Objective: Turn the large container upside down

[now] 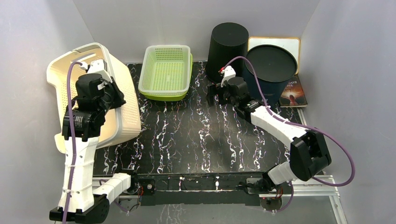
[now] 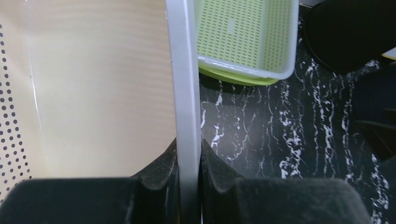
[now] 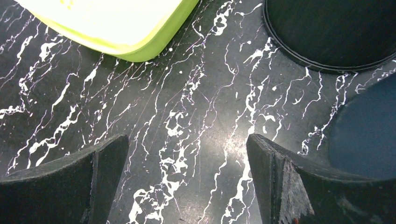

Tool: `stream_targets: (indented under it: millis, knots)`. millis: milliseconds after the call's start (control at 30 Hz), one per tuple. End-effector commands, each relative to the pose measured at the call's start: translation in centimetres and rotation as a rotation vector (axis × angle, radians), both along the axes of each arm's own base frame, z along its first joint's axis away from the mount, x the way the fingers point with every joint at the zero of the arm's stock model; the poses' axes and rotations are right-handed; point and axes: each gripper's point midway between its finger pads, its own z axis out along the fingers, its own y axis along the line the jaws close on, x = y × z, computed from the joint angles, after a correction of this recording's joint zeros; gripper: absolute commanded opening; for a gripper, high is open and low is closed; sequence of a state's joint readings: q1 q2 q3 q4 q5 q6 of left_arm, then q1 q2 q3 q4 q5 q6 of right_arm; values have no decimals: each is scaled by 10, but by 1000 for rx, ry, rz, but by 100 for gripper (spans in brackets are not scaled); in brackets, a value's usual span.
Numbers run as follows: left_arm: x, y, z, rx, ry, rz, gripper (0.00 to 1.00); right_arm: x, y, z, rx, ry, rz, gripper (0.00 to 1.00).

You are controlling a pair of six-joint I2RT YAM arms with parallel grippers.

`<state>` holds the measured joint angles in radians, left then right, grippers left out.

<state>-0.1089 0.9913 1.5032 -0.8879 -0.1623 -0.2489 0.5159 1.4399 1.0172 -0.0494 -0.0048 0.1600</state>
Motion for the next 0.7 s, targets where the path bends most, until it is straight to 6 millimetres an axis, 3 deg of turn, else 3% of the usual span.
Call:
stream_targets:
  millis: [0, 333, 533, 667]
  knots:
    - [1, -28, 47, -101, -146, -126, 0, 7, -7, 51, 70, -114, -34, 98]
    - [-24, -103, 101, -433, -286, -467, 0, 9, -25, 87, 93, -167, -82, 98]
    - [-38, -137, 108, -647, -304, -637, 0, 14, -47, 119, 110, -212, -128, 98]
    - [-46, -153, 113, -759, -306, -737, 0, 24, -69, 159, 151, -272, -174, 98]
